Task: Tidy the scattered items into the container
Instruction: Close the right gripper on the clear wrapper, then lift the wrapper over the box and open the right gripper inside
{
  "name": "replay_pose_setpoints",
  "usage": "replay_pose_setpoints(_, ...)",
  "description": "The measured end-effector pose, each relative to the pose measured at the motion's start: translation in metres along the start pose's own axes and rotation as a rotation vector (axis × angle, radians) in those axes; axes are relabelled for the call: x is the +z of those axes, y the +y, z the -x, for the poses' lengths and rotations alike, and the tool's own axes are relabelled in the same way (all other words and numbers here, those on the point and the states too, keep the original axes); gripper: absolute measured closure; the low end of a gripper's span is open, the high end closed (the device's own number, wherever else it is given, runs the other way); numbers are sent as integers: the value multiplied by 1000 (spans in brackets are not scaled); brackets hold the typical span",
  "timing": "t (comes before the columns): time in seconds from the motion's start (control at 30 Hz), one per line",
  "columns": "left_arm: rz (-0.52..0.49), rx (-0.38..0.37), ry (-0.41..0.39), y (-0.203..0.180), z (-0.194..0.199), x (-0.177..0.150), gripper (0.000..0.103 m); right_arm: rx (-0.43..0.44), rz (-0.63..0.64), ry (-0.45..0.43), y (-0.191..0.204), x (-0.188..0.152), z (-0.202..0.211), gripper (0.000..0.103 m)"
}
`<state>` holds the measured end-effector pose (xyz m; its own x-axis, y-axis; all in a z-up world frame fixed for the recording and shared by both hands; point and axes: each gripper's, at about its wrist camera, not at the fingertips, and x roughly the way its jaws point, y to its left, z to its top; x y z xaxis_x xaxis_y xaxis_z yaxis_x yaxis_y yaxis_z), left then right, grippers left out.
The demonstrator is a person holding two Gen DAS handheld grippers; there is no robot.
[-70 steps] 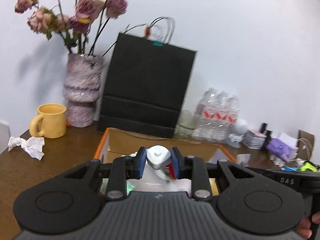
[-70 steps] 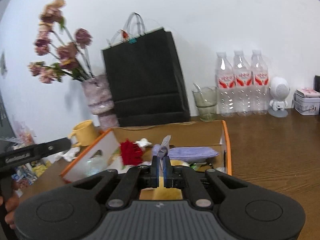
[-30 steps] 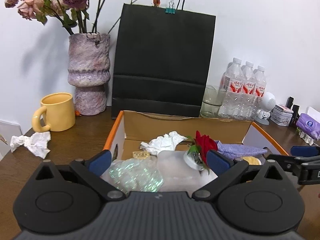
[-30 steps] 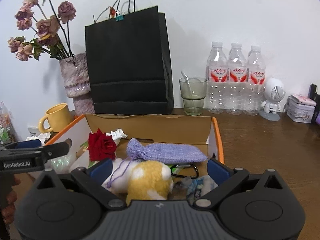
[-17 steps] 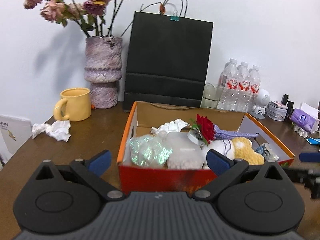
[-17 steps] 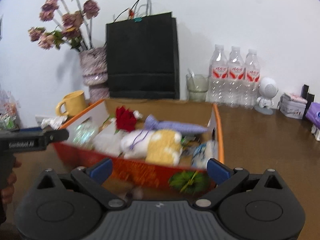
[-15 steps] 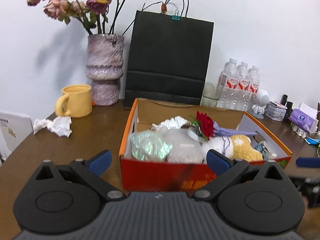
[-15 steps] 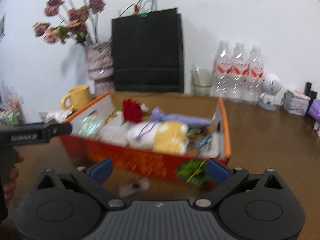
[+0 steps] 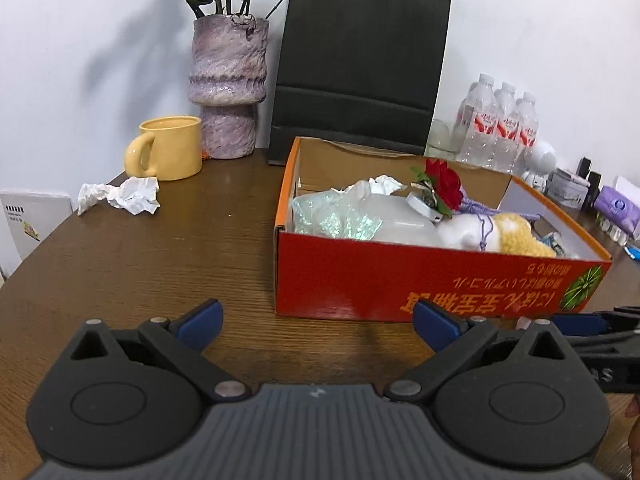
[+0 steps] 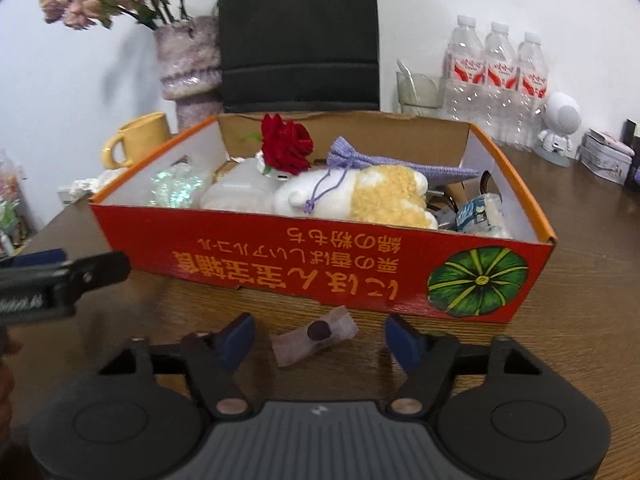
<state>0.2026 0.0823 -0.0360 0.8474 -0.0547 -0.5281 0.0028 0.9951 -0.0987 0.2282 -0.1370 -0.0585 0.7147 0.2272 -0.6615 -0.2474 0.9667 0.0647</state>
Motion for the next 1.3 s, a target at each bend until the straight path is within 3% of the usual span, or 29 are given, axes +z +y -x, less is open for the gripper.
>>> replay_pose_setpoints(0.07,-6,-10,-1,0,1,-1,0,-30,11,8,3,-1,-5,49)
replay_pose_setpoints(0.1,-9,-13,0,-1,1,-1,0,-43,24,5,6,-3,-5,59)
replay_pose_setpoints(0.3,-28,-16,5,-5,1,-3,0,-6,-20,-26,0,-8,6,92)
replay_pose_setpoints(0.53,-36,-24,-3,-12,4,-5,0,26,-43,-54,-8,-12,18,99)
replay_pose_setpoints(0.97,-25,-45,-24,-31,24,-13,0,46,-97,-149,-26,-14,61,99)
replay_pose_setpoints(1.3,-14,-47,-131,-42,40,32,0,49,-89,-284,-43,17,96,99)
